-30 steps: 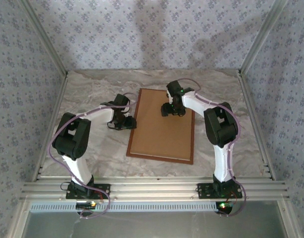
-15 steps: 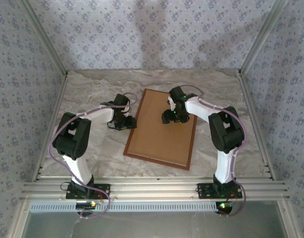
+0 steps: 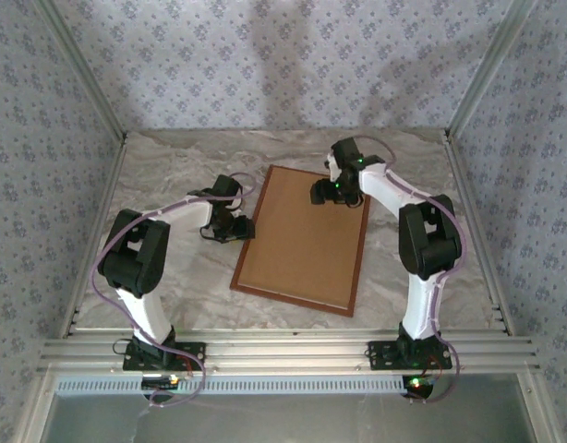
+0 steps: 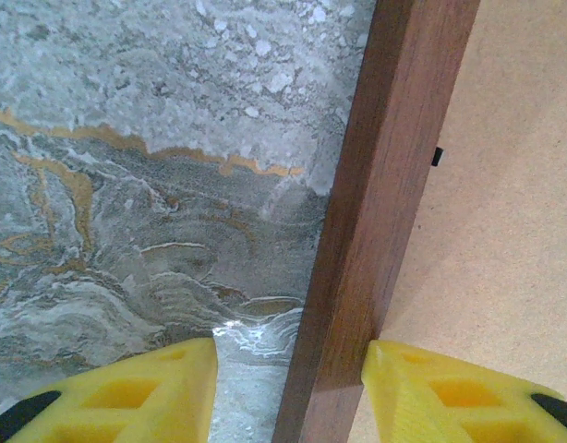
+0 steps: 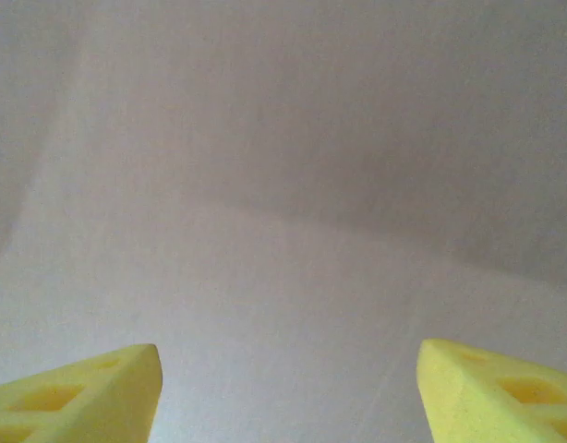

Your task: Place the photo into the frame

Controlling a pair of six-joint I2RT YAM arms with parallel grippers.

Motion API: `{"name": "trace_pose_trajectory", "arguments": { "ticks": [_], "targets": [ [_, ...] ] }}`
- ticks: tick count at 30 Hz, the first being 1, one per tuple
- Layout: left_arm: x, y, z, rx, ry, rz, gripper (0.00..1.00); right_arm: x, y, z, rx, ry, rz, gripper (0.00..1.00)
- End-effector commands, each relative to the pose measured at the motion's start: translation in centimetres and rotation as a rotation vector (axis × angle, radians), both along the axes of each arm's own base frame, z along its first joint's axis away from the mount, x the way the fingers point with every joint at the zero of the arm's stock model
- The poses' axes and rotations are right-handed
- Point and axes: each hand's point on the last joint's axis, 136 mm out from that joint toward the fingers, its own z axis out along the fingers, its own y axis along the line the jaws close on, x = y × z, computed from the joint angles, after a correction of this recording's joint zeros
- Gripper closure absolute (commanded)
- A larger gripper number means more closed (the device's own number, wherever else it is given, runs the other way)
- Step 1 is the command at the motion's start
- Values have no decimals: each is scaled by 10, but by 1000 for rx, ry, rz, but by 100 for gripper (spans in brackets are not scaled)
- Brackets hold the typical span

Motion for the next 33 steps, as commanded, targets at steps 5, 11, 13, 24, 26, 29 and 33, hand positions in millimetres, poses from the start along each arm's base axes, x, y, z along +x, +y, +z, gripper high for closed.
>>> {"name": "trace_pose_trajectory", "arguments": {
  "ticks": [5,11,13,24,26,29,33],
  "targets": [
    [-9,1,-22,53,48,7,52,63,-3,-10,-5,-87,-2,20],
    [-11,1,-22,56,52,4,52,100,-5,-16,13,-118,5,18],
    [-11,1,-22,54,51,6,52,108,-5,-21,24,-108,9,17],
    [-5,-1,-22,58,50,17,52,97,3,-48,80,5,60,17],
    [-4,-1,-22,58,51,20,52,92,6,-50,93,21,73,18],
    [-1,-1,-23,66,52,25,51,84,8,-45,107,36,92,19],
    [3,-3,-22,66,53,34,51,72,10,-30,127,26,105,19]
  ]
}}
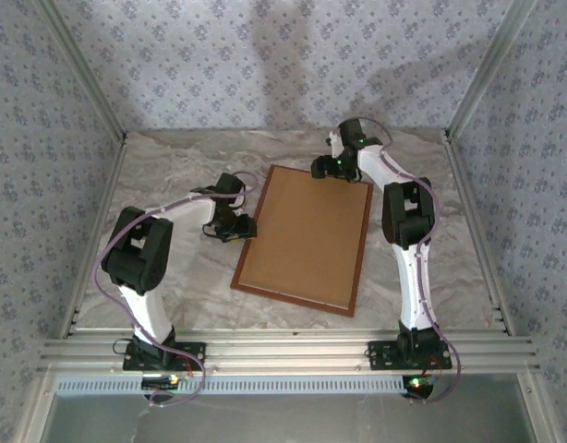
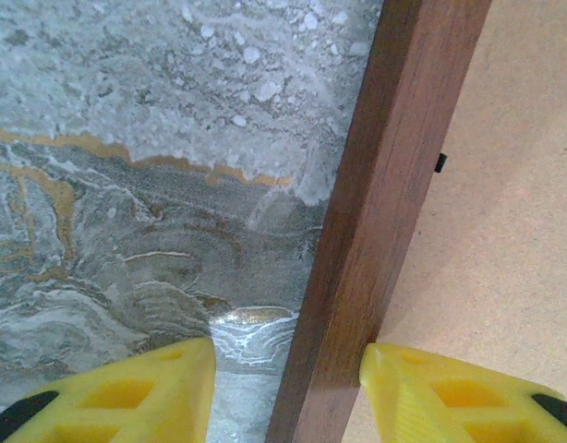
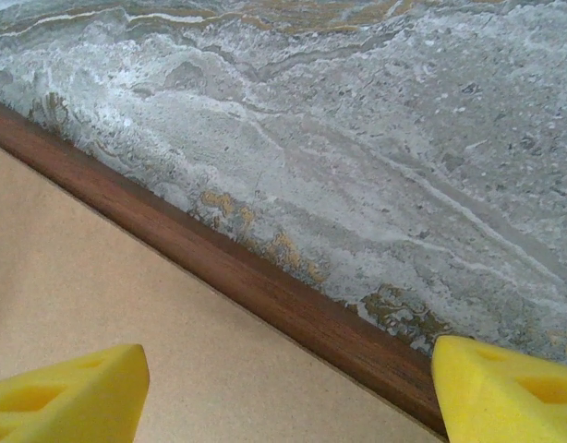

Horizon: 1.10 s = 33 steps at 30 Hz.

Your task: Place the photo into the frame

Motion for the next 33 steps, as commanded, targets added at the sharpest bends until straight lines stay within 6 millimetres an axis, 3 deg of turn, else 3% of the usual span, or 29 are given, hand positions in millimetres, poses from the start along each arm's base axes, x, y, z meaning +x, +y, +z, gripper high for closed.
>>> {"name": "trace_pose_trajectory", "arguments": {
  "ticks": [1,7,14,21,26,33],
  "targets": [
    [1,2,-22,53,23,19,51,-43,17,5,64,112,71,19],
    [7,0,-22,51,18,37,51,-63,8,-1,75,166,73,21],
    [8,-1,-19,49,17,39,51,-63,-7,-7,69,168,21,22],
    [6,1,-11,51,3,44,43,-68,-22,16,35,117,-46,20],
    [9,1,-2,45,-17,46,33,-92,-52,23,-54,130,-196,18],
    [7,0,-1,39,-21,36,32,-140,-84,25,-81,127,-356,19]
  ]
}}
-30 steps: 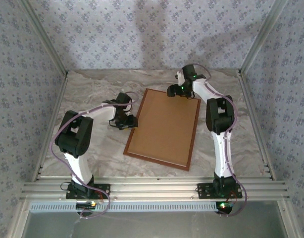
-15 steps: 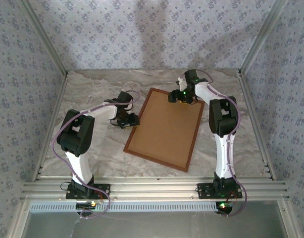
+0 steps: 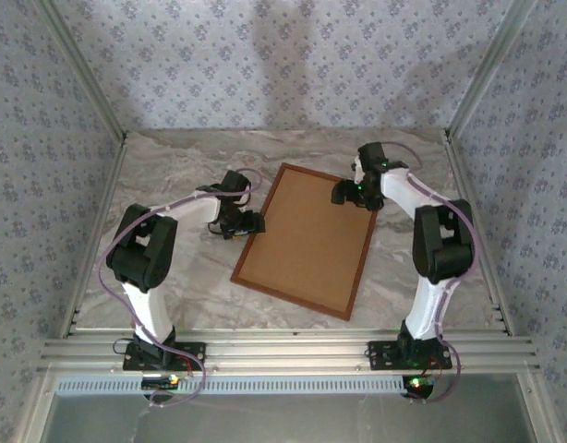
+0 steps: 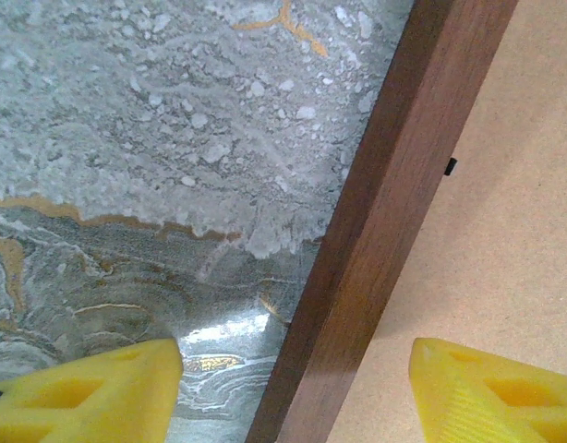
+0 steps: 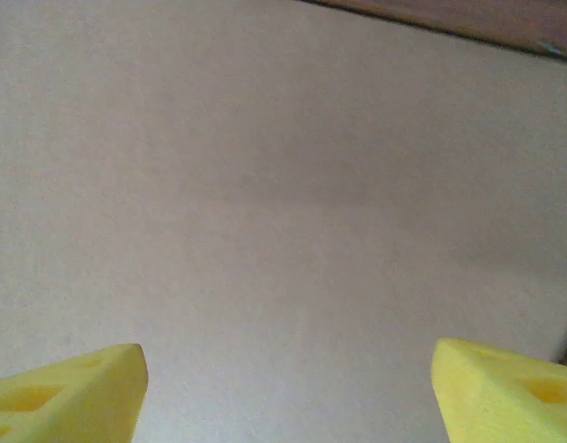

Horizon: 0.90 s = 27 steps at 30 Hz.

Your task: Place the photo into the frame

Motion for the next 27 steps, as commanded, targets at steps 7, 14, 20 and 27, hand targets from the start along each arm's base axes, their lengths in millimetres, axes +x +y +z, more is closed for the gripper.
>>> {"name": "trace_pose_trajectory", "arguments": {
  "ticks": [7,14,20,27],
  "targets": [
    [-12,9,-5,18,13,-6,37,-65,-43,-14,-81,33,-183,19],
    [-18,9,-5,11,20,-22,41,-71,-40,-39,-63,52,-169,22],
    [-30,12,-6,7,37,-20,47,-61,-22,-47,-22,58,-140,30],
    [-52,17,-5,0,61,-10,48,-46,4,-42,3,34,-73,39]
  ]
}}
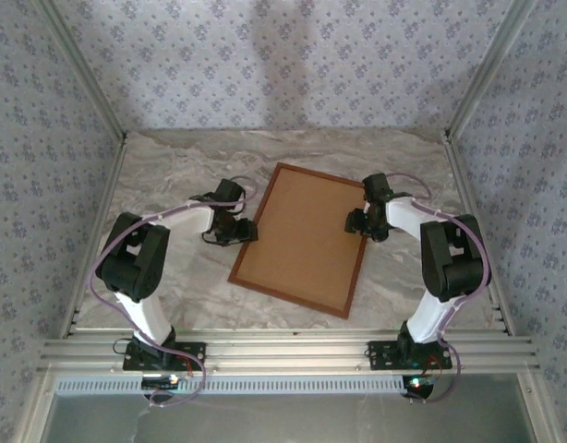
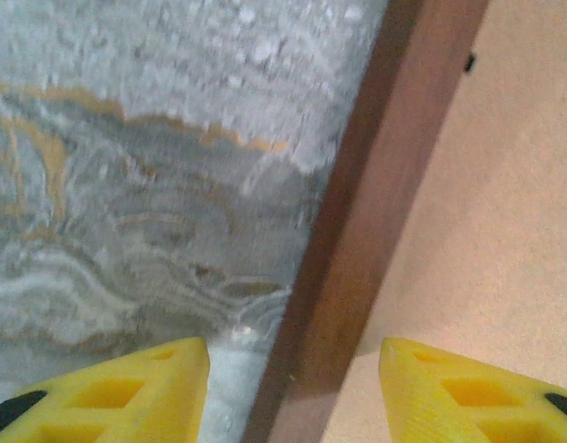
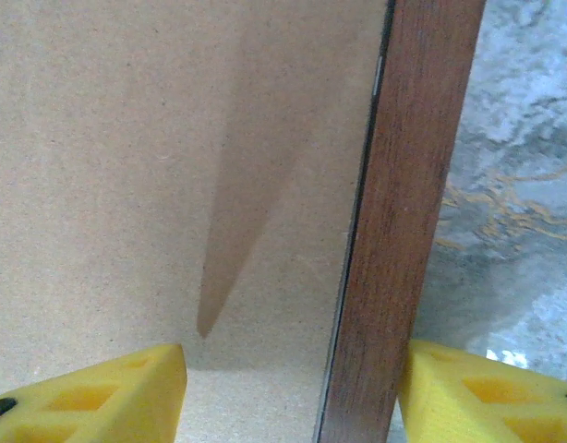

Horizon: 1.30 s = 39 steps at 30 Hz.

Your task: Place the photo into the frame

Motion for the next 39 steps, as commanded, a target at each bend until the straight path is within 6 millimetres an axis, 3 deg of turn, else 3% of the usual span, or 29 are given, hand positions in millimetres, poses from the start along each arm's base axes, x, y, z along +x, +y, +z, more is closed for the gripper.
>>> {"name": "trace_pose_trajectory", "arguments": {
  "ticks": [1,10,11,14,16,19,22,24,30,31,39],
  "targets": [
    [-29,6,-3,1,75,3,48,19,29,9,66,-44,58,40],
    [-58,10,2,-54,107,34,48,40,57,12,100,-62,123,40],
    [-60,10,4,-65,107,37,49,51,62,21,108,-91,133,40],
    [-60,7,12,-89,94,36,49,58,68,27,117,-100,161,38],
    [-53,12,18,-64,62,40,44,59,67,32,113,-99,176,36],
    [-33,27,30,1,-3,61,25,59,54,41,66,-104,166,29],
    [-2,40,44,40,-80,95,19,57,40,56,21,-150,150,18],
    [21,48,51,39,-114,118,19,53,28,65,1,-176,129,1],
    [71,46,52,57,-150,60,24,44,1,91,-30,-228,89,0],
    [75,44,48,62,-141,47,26,34,-3,83,-34,-206,89,0],
    [91,31,28,65,-86,-49,37,24,-25,90,-39,-215,49,0]
  ]
}}
